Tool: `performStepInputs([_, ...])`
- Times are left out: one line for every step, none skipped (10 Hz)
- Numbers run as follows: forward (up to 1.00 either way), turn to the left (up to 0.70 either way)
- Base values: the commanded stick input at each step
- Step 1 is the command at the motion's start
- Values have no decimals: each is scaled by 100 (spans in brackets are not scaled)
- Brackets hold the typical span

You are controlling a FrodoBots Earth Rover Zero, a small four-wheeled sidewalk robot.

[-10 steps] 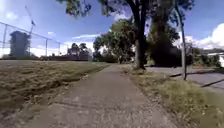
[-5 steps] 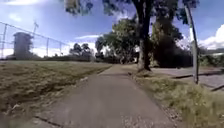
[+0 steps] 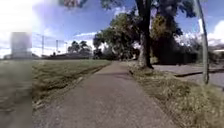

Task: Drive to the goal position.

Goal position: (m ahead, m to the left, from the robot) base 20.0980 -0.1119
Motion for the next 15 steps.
performStepInputs([100, 0])
performStepInputs([100, 0])
performStepInputs([100, 0])
performStepInputs([100, 0])
performStepInputs([100, 0])
performStepInputs([100, 0])
performStepInputs([100, 0])
performStepInputs([100, 0])
performStepInputs([100, 0])
performStepInputs([100, 0])
performStepInputs([100, 0])
performStepInputs([100, 0])
performStepInputs([100, 0])
performStepInputs([100, 12])
performStepInputs([100, 22])
